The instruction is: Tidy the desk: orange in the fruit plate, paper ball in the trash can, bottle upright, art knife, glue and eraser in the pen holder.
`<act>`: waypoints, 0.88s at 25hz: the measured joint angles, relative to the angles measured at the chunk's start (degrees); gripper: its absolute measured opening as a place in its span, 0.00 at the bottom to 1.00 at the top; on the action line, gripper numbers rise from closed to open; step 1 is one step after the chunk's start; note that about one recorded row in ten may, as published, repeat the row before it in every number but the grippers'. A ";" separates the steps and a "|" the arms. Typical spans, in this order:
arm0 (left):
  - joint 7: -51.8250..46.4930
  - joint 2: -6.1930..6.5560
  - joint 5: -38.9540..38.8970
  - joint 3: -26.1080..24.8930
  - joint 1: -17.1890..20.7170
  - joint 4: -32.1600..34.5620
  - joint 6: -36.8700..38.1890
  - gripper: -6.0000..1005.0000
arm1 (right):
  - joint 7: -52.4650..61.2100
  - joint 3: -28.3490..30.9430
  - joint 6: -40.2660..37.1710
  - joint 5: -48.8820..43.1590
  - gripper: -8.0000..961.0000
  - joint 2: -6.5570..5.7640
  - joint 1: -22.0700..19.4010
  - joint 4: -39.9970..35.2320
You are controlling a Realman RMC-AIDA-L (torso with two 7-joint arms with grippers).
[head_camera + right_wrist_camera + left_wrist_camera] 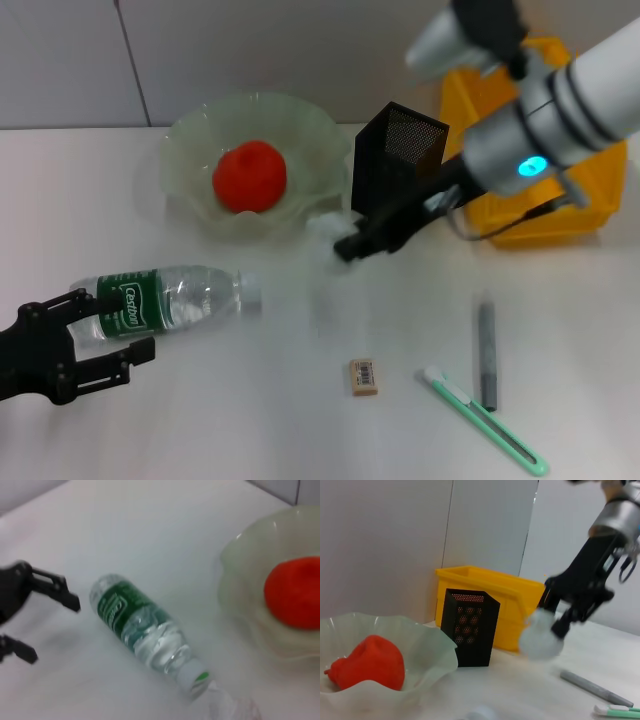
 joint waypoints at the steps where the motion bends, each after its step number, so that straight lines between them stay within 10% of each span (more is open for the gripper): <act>1: 0.00 0.00 0.00 0.00 0.00 0.00 0.00 0.72 | 0.26 1.95 -1.81 -0.39 0.34 -0.04 -0.60 -2.01; 13: -0.43 -0.23 0.00 0.51 -0.85 0.00 0.00 0.71 | 1.49 28.54 -7.77 -7.99 0.34 -3.04 -3.68 -12.77; 22: -0.56 -0.23 0.00 0.51 -1.26 0.00 0.01 0.71 | 2.65 31.89 2.04 -15.85 0.41 -3.58 -3.94 -11.93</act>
